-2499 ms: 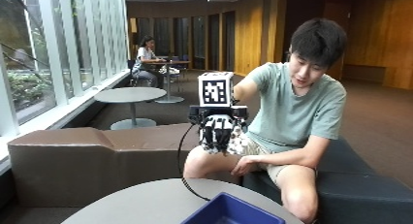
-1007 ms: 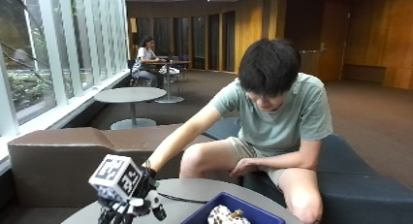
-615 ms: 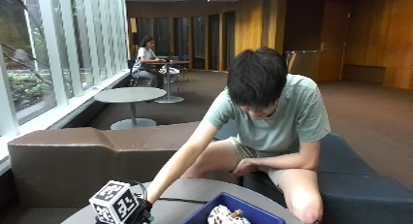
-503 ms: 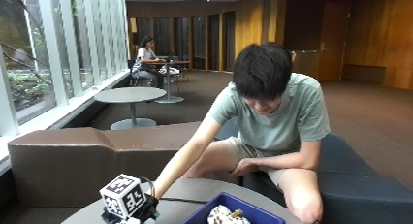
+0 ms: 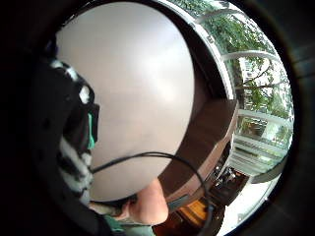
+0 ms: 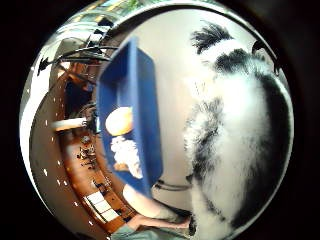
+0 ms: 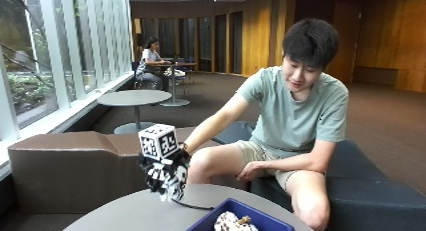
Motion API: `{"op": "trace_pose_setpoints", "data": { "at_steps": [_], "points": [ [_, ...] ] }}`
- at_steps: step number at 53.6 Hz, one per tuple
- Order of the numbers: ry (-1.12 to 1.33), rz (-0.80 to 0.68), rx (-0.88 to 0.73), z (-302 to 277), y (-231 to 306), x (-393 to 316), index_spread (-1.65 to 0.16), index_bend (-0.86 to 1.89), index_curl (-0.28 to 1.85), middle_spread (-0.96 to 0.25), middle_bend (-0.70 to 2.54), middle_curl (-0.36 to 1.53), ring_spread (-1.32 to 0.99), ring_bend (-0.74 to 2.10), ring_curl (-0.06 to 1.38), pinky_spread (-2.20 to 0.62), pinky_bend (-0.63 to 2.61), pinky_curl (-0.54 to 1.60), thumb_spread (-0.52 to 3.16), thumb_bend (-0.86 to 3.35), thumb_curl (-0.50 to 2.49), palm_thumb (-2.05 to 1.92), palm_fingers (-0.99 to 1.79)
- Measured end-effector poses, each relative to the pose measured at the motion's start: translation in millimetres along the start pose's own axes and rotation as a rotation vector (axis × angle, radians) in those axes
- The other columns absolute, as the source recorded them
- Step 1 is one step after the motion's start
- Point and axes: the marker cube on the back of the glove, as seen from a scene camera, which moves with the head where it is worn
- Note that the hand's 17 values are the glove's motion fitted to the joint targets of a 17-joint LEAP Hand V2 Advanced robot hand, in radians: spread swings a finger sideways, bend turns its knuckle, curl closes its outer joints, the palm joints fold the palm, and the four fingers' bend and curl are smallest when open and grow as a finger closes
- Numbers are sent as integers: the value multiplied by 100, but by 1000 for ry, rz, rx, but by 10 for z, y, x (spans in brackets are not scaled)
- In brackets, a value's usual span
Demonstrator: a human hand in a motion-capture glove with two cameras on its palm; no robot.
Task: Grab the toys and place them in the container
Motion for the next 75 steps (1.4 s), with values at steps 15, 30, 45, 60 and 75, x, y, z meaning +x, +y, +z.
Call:
{"op": "trace_pose_setpoints", "data": {
  "at_steps": [15, 30, 45, 60, 75],
  "points": [
    [32, -139, 167, -1513, 409, -700, -25, 113, 89, -23, 111, 76, -51, 94, 60, -33, 103, 61, 47, 2, 90, 70, 75],
    [-70, -232, 401, -2184, 262, -2012, -24, 118, 94, -22, 116, 81, -49, 100, 69, -34, 110, 68, 46, -1, 98, 68, 64],
    [-94, -221, 266, -1630, -68, -2635, -24, 120, 96, -21, 117, 83, -46, 99, 73, -33, 114, 73, 49, -2, 102, 65, 52],
    [34, -109, -54, -1129, -371, -2929, -25, 92, 89, -21, 92, 72, -35, 70, 67, -24, 117, 67, 84, -3, 94, 56, -11],
    [14, -139, -151, -1075, -135, -2863, -24, 11, 53, -8, 13, 43, -3, 14, 45, 4, 108, 55, 121, -4, 64, 18, -35]
  ]
}}
